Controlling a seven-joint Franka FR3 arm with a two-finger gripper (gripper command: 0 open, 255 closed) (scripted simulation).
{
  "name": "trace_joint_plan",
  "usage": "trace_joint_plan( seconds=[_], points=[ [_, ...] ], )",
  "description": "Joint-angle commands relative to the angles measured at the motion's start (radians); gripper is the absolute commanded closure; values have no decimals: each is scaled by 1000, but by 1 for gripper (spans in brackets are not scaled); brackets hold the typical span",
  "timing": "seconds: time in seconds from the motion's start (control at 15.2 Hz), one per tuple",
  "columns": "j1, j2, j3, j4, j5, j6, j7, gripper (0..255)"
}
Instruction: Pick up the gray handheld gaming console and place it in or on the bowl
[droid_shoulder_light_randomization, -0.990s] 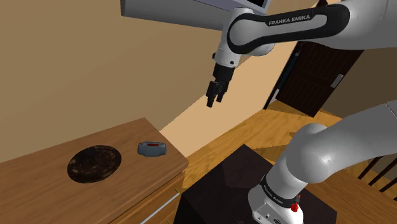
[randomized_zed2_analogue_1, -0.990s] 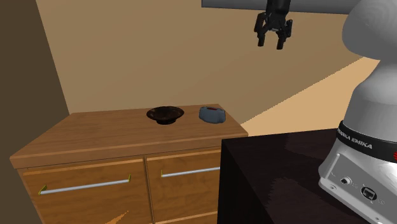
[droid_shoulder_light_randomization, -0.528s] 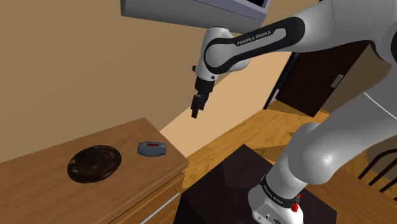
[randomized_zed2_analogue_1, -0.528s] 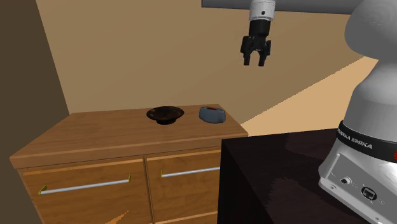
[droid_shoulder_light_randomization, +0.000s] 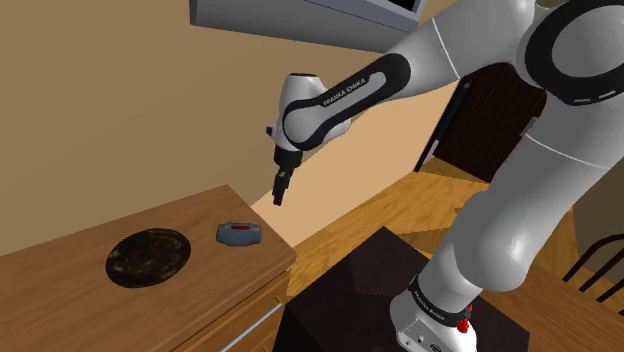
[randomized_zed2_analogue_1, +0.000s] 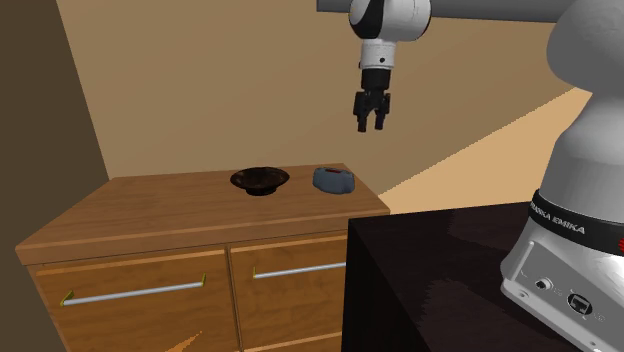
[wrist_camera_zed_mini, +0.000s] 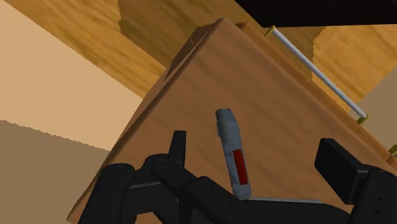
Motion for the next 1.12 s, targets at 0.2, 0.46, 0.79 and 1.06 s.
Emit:
trace_joint_plan(
  seconds=[0.2,0.46,0.79,1.06],
  points=[
    [28,186,25,82,-44,120,-64,0],
    [58,330,40,163,-96,194,-94,0],
    [89,450,43,234,-144,252,-111,0],
    [94,500,36,242,-153,292,-105,0]
  ],
)
